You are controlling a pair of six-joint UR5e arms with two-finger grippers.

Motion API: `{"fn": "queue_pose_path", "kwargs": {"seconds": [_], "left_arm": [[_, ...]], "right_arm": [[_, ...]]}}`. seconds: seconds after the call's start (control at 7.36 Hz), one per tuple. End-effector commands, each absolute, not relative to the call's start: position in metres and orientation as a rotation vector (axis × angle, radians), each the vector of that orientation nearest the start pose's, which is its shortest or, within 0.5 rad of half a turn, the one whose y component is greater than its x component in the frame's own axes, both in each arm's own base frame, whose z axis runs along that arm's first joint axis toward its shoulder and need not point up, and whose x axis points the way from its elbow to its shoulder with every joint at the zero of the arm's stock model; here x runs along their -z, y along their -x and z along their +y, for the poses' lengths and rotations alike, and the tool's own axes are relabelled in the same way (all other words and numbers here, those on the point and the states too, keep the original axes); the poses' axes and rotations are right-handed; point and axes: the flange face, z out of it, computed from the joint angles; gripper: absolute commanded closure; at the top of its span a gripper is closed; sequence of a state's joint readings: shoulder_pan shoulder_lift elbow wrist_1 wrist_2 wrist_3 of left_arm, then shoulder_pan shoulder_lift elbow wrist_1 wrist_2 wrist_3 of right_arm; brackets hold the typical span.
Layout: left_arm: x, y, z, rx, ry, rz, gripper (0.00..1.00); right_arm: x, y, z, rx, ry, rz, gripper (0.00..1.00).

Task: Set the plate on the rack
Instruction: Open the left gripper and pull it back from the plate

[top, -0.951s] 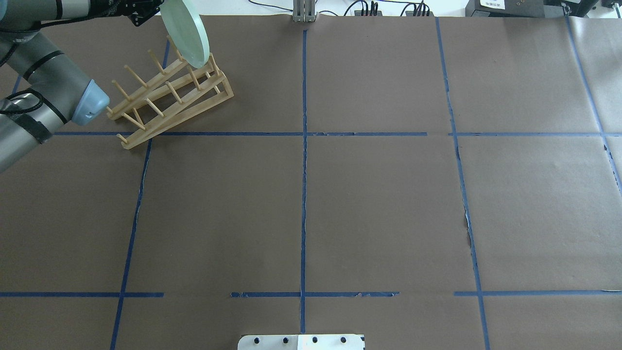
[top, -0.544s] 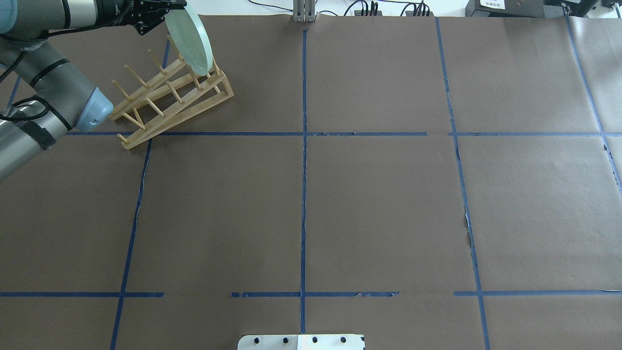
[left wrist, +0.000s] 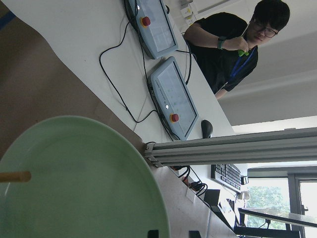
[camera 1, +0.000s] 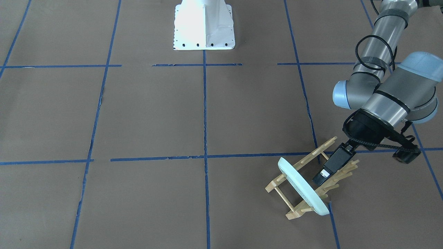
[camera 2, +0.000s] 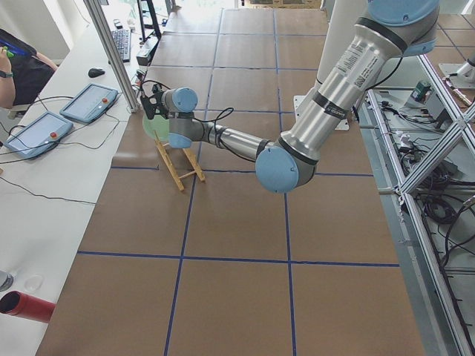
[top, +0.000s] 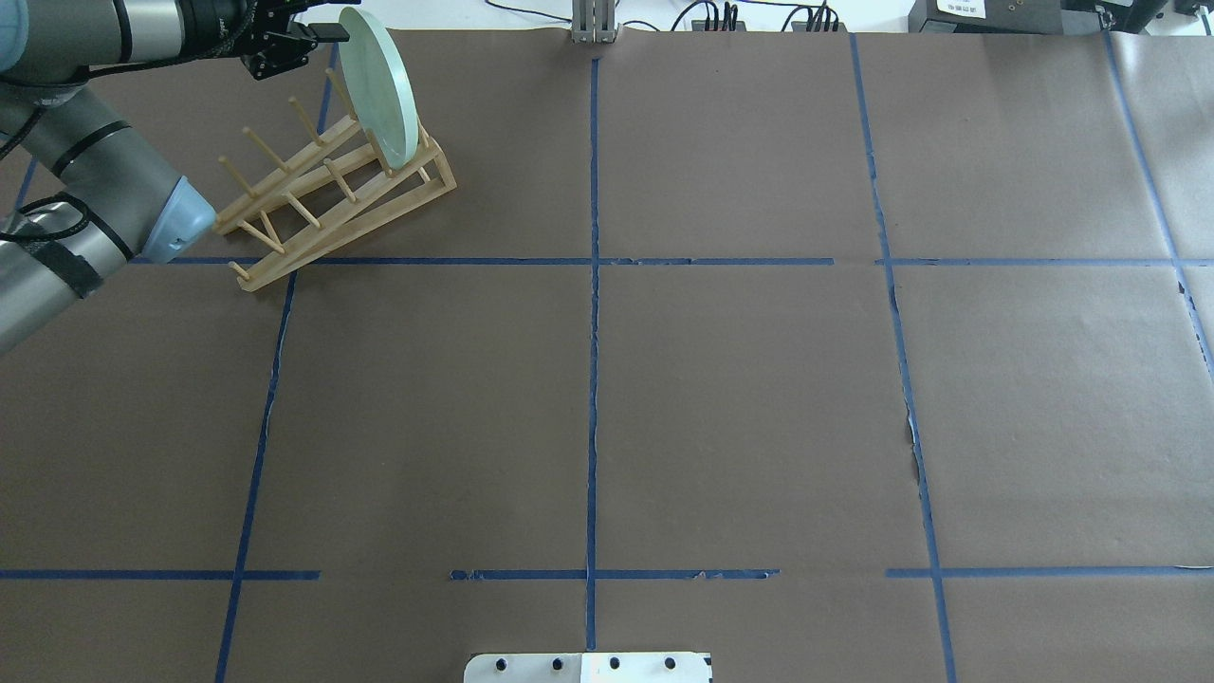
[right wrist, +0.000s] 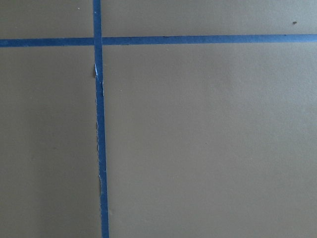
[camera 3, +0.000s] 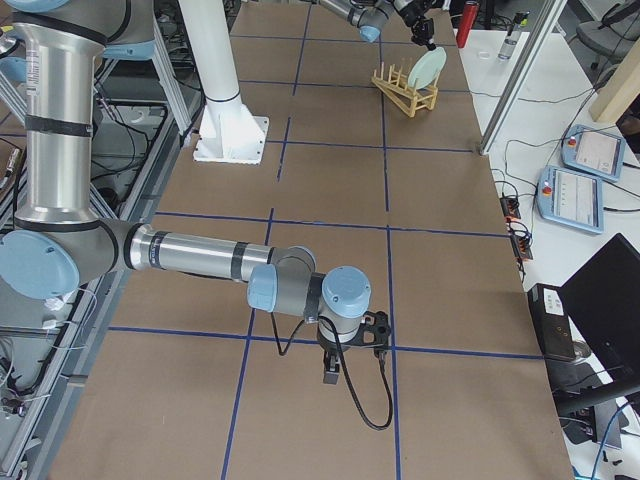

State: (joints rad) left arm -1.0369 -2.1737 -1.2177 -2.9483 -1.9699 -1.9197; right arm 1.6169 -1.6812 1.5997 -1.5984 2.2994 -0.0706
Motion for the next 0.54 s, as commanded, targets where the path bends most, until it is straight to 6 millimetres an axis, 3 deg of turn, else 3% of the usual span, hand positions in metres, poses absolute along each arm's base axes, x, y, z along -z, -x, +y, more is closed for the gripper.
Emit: {"fn": "queue_pose_path", "kwargs": {"seconds": [0.0, 0.14, 0.41], "left_arm": [[-0.301, -0.276, -0.65, 0.665, -0.157, 1.595, 0.0], [-0.303, -0.255, -0.639, 0.558, -0.102, 1.532, 0.0], [-0.347, -0.209, -0.627, 0.39, -0.115, 1.381, 0.0]], "right_arm": [[-0.701, -0.087, -0.432, -0.016, 0.061, -0.733, 0.0], [-0.701, -0.088, -0.431, -0.018, 0.061, -0.733, 0.0], [-0.701, -0.087, -0.432, -0.016, 0.061, -0.733, 0.0]]}}
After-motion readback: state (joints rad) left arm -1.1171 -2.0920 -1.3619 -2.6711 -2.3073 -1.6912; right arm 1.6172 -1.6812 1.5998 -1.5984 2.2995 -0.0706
